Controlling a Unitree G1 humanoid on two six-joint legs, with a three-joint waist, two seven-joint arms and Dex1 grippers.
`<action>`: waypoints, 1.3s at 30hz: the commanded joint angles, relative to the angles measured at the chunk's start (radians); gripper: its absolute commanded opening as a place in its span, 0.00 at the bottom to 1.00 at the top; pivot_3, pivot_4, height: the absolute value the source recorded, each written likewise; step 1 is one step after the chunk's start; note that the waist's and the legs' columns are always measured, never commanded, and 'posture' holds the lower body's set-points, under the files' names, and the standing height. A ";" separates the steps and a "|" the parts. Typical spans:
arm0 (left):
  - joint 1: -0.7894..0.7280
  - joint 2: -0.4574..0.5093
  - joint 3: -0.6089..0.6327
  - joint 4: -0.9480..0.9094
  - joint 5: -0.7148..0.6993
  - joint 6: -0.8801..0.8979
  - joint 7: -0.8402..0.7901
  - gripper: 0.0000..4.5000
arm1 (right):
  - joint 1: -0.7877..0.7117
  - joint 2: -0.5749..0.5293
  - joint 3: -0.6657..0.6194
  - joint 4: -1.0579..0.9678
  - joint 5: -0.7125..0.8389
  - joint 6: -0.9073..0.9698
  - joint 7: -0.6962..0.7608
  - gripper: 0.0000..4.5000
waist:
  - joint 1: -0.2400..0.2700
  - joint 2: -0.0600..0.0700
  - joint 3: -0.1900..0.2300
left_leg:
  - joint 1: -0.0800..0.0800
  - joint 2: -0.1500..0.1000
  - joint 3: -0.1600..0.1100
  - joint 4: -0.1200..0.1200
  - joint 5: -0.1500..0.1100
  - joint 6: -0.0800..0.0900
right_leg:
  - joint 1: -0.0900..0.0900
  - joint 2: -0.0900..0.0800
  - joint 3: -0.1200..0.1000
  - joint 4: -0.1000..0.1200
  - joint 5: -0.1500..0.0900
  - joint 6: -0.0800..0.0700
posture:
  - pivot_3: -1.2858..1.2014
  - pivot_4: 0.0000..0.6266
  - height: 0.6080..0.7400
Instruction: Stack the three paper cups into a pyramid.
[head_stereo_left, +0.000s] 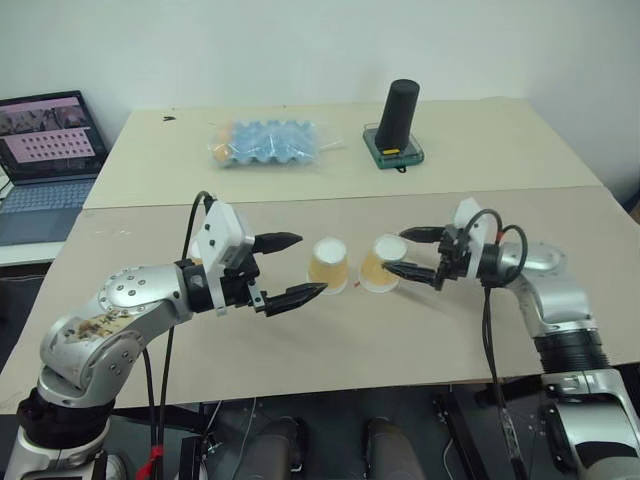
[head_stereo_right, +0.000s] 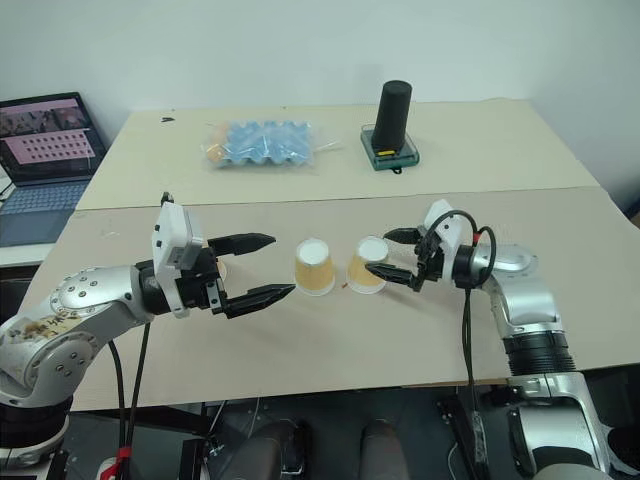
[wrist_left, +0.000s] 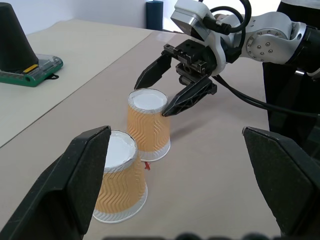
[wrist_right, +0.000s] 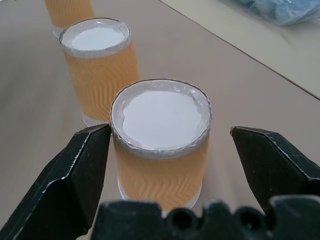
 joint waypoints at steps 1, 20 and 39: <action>-0.006 0.003 0.016 -0.020 -0.007 -0.006 -0.002 1.00 | -0.001 -0.013 -0.033 -0.069 0.030 0.021 -0.005 0.99 | 0.000 0.000 0.000 | 0.000 0.000 0.000 0.000 0.000 0.000 | 0.000 0.000 0.000 0.000 0.000 0.000 | 0.52 0.24 0.90; -0.015 0.011 0.021 -0.018 -0.015 0.004 -0.005 1.00 | 0.137 -0.188 -0.126 -0.088 0.078 0.041 0.096 0.99 | 0.020 0.000 0.000 | 0.000 0.000 0.000 0.000 0.000 0.000 | 0.000 -0.001 0.000 -0.001 0.000 0.000 | 0.52 0.24 0.90; -0.031 0.014 0.023 -0.013 -0.022 0.014 -0.018 1.00 | 0.059 0.050 -0.042 -0.009 -0.077 -0.061 -0.208 0.99 | 0.018 0.000 0.000 | 0.000 0.000 0.001 0.000 0.000 0.000 | 0.000 0.000 0.000 0.000 0.000 0.000 | 0.52 0.24 0.90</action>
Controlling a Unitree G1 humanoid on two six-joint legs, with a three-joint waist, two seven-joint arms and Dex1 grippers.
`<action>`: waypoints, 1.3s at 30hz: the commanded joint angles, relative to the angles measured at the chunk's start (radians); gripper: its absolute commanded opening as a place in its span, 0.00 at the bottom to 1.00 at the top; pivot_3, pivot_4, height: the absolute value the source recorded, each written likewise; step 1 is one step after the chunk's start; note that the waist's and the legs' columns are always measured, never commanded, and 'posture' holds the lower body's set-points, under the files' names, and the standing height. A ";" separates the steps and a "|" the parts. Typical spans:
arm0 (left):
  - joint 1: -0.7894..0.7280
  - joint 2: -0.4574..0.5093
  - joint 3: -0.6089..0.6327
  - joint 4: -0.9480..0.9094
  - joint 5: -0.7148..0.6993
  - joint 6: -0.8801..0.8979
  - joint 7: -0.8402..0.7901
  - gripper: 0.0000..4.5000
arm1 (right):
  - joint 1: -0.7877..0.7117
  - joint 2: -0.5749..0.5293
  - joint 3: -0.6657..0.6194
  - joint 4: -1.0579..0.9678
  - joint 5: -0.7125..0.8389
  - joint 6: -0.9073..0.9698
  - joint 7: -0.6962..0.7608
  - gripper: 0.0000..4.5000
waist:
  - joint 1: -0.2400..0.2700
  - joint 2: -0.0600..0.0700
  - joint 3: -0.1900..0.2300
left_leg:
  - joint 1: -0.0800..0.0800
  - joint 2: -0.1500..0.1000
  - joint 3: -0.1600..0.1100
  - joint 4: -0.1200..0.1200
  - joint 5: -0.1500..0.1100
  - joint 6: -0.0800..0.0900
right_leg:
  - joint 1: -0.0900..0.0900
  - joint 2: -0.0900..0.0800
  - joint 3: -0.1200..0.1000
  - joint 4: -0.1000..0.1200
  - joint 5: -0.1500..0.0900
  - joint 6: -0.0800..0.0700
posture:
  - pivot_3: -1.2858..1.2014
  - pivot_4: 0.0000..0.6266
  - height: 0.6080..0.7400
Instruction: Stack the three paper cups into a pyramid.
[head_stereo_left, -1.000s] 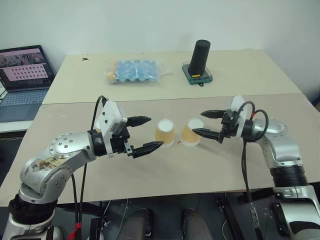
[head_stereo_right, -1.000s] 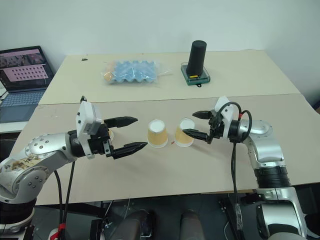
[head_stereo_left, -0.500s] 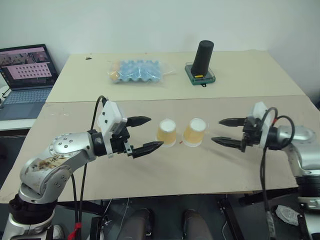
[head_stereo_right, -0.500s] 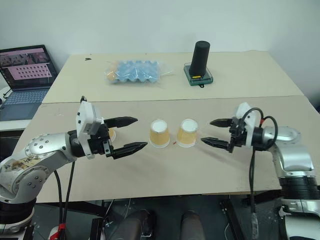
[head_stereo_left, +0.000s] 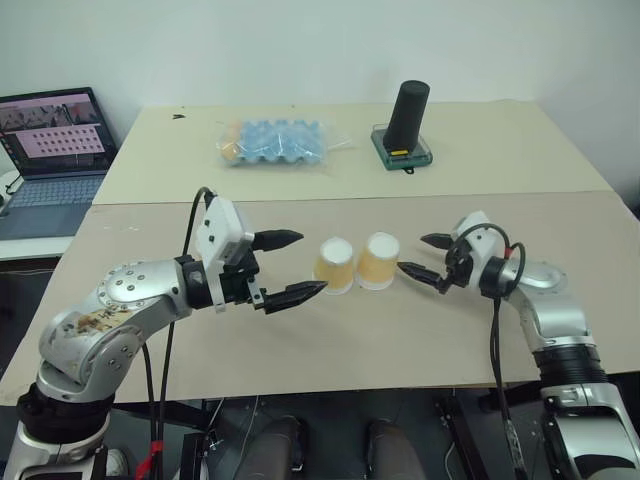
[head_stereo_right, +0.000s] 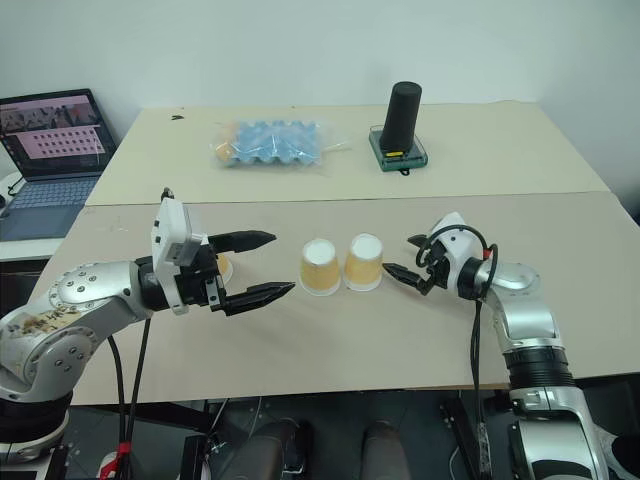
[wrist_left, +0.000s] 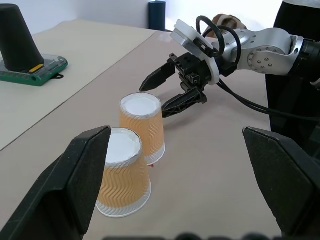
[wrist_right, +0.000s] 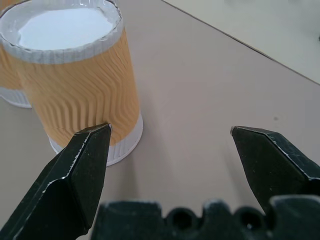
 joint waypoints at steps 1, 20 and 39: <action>-0.007 0.008 0.025 -0.028 -0.017 0.002 0.003 1.00 | -0.014 0.005 -0.014 -0.066 0.027 0.011 0.000 0.99 | 0.000 0.000 0.000 | 0.000 0.000 0.000 0.000 0.000 0.000 | 0.000 0.000 0.000 0.000 0.000 0.000 | 0.52 0.24 0.90; -0.004 0.004 0.023 -0.026 -0.008 0.000 0.002 1.00 | 0.026 -0.134 -0.087 -0.064 0.034 0.019 0.056 0.99 | 0.000 0.000 0.000 | 0.000 0.000 0.000 0.000 0.000 0.001 | 0.000 0.000 0.000 0.000 0.000 0.000 | 0.52 0.24 0.90; 0.281 -0.346 -0.037 -0.147 0.640 -0.190 0.766 1.00 | 0.099 -0.317 -0.159 -0.802 0.522 0.418 0.069 0.99 | 0.011 -0.012 -0.006 | 0.000 0.002 0.000 0.000 -0.004 -0.001 | 0.002 -0.003 0.000 -0.004 0.001 0.001 | 0.52 0.24 0.90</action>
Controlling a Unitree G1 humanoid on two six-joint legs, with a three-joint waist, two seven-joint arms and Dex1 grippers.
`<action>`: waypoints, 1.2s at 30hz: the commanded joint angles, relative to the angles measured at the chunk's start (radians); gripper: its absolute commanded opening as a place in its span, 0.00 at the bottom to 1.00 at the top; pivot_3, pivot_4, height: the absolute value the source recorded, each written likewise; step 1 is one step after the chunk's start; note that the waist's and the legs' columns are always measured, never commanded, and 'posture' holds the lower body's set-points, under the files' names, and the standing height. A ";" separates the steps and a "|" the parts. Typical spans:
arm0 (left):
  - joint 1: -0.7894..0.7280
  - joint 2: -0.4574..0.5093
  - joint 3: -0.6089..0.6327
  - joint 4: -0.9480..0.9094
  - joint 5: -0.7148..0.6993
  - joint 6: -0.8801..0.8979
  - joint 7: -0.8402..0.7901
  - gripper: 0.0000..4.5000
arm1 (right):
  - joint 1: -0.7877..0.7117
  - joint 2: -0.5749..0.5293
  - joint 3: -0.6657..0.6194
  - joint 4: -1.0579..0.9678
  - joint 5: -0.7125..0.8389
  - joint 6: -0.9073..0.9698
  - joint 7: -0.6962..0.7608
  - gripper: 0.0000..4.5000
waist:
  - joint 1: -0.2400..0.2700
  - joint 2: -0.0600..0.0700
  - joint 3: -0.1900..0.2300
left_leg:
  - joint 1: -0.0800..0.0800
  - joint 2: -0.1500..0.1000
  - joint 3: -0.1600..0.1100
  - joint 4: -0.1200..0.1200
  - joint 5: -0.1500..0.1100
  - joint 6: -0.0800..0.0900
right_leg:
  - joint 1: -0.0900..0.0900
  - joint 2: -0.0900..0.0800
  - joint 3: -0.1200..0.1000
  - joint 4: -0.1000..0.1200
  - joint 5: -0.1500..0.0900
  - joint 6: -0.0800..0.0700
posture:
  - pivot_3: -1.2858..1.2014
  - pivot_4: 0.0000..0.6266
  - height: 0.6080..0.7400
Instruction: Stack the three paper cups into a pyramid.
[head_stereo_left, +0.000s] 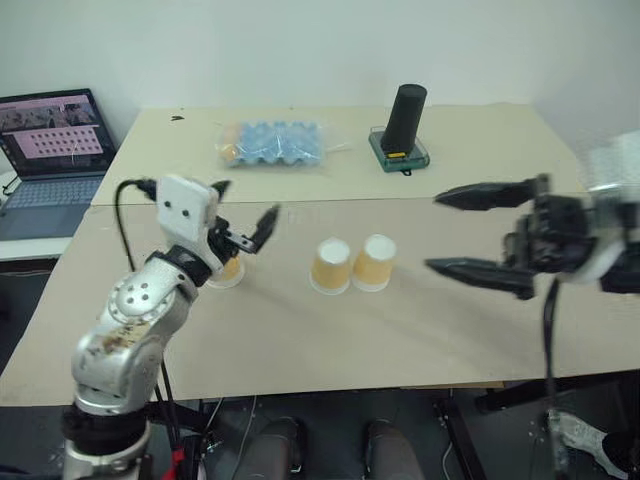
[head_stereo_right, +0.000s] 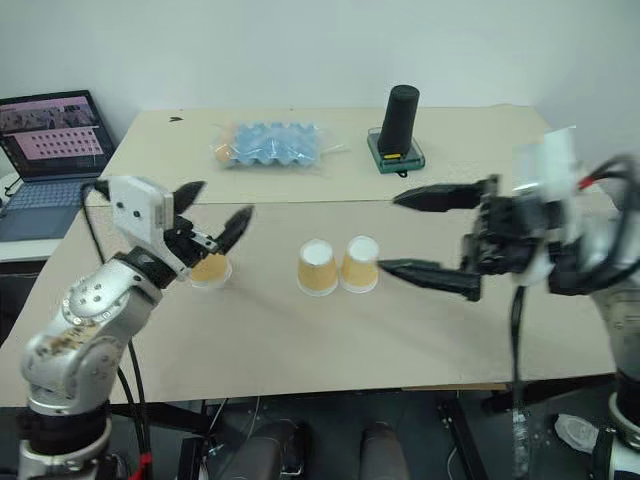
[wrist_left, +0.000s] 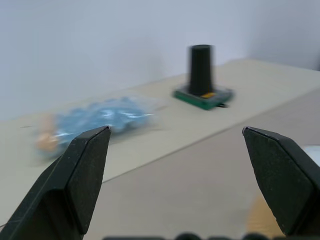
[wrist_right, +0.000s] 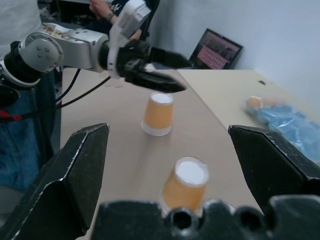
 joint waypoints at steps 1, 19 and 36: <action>0.153 -0.032 -0.084 -0.062 0.187 -0.086 0.101 1.00 | -0.007 0.035 0.031 -0.005 -0.049 -0.030 -0.057 0.99 | 0.005 0.000 0.000 | -0.002 -0.001 0.001 0.000 0.000 0.000 | -0.002 0.000 0.001 0.000 0.000 0.000 | 0.52 0.24 0.90; 0.196 -0.045 -0.021 0.181 0.195 -0.229 -0.084 1.00 | 0.045 0.024 -0.008 0.032 -0.066 -0.041 -0.043 0.99 | 0.032 0.000 0.000 | -0.001 0.000 0.000 0.000 0.000 0.000 | -0.003 0.000 -0.003 -0.001 0.001 0.000 | 0.52 0.24 0.90; 0.010 -0.041 0.006 0.390 0.198 -0.284 -0.151 1.00 | 0.159 0.029 -0.082 0.148 -0.124 -0.105 -0.022 0.99 | 0.027 0.000 0.000 | -0.001 -0.001 0.001 0.000 -0.001 0.000 | -0.003 0.000 -0.002 -0.002 0.001 0.001 | 0.52 0.24 0.90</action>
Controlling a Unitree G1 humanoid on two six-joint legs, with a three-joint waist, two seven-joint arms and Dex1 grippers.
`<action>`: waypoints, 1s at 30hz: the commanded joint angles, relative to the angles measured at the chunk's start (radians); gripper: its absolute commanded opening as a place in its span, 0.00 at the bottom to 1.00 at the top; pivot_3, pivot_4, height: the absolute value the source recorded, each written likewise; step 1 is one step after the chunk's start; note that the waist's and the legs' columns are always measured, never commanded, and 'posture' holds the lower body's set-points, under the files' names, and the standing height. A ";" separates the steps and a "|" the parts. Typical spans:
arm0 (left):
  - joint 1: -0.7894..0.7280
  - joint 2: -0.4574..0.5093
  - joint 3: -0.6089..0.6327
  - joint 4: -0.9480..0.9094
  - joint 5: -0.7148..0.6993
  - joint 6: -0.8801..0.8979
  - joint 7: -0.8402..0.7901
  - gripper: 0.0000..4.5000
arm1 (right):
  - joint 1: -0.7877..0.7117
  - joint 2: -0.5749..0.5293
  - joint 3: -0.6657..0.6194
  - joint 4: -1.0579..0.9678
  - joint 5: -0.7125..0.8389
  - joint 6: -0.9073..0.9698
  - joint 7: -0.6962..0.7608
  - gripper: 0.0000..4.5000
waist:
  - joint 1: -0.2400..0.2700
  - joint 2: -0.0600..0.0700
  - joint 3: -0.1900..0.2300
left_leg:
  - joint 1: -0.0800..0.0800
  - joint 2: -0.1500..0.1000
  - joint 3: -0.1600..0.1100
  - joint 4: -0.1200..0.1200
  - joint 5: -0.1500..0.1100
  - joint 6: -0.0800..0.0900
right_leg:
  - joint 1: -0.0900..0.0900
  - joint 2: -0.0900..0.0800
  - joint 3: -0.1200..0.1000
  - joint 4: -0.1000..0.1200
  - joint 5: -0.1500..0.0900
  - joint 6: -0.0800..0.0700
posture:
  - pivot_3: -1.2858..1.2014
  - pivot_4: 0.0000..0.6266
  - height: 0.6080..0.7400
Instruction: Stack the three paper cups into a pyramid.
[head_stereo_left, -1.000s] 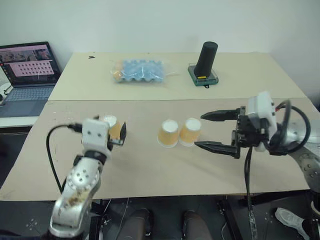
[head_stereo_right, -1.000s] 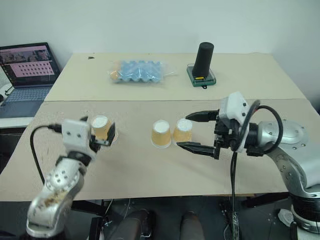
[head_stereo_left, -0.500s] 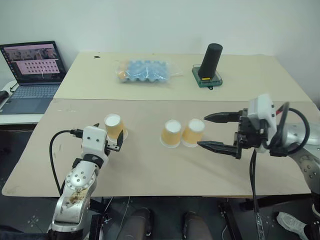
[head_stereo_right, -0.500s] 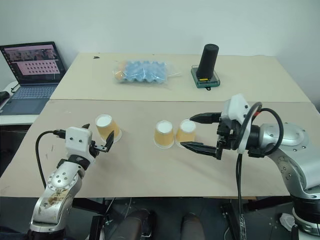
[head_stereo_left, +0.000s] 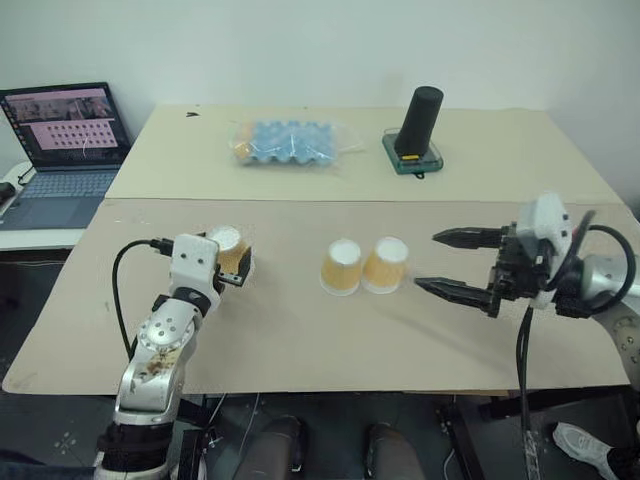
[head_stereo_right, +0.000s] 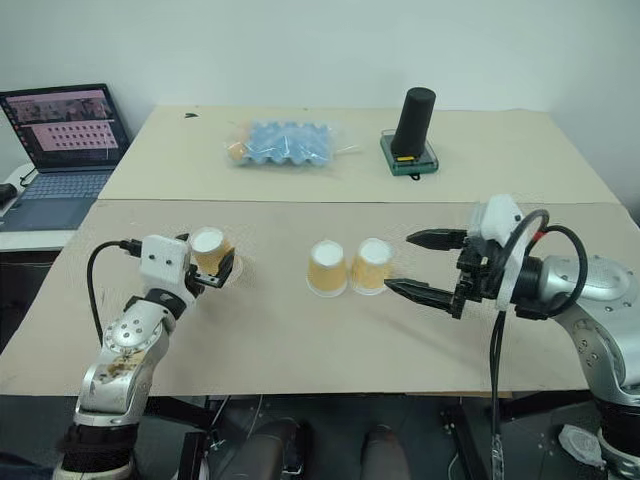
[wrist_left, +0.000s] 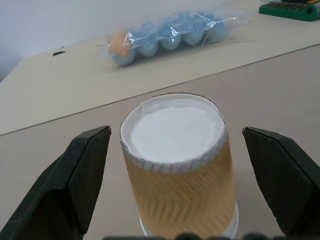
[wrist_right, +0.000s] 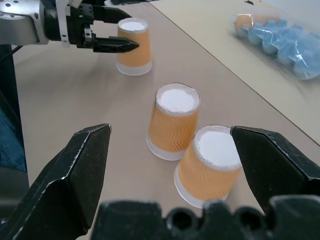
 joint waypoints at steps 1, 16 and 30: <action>-0.034 0.002 0.018 0.016 0.004 -0.034 -0.011 1.00 | 0.018 -0.001 -0.045 0.024 -0.014 -0.055 0.018 0.99 | 0.000 0.000 0.000 | 0.000 0.000 0.000 0.000 0.000 0.000 | 0.000 0.000 0.000 0.000 0.000 0.000 | 0.52 0.24 0.90; -0.089 -0.001 0.037 0.082 -0.006 -0.046 -0.034 1.00 | 0.044 -0.027 -0.096 0.060 -0.018 -0.080 0.033 0.99 | -0.001 0.000 0.000 | 0.000 0.000 0.000 0.000 0.000 0.000 | 0.000 0.000 0.001 0.001 0.000 0.000 | 0.52 0.24 0.90; -0.109 -0.024 0.060 0.081 -0.051 -0.013 -0.044 0.56 | 0.035 -0.061 -0.143 0.057 -0.002 -0.075 0.036 1.00 | -0.001 0.000 0.000 | 0.000 0.000 0.000 0.000 0.000 0.000 | 0.001 0.000 0.001 0.001 0.000 0.000 | 0.52 0.24 0.90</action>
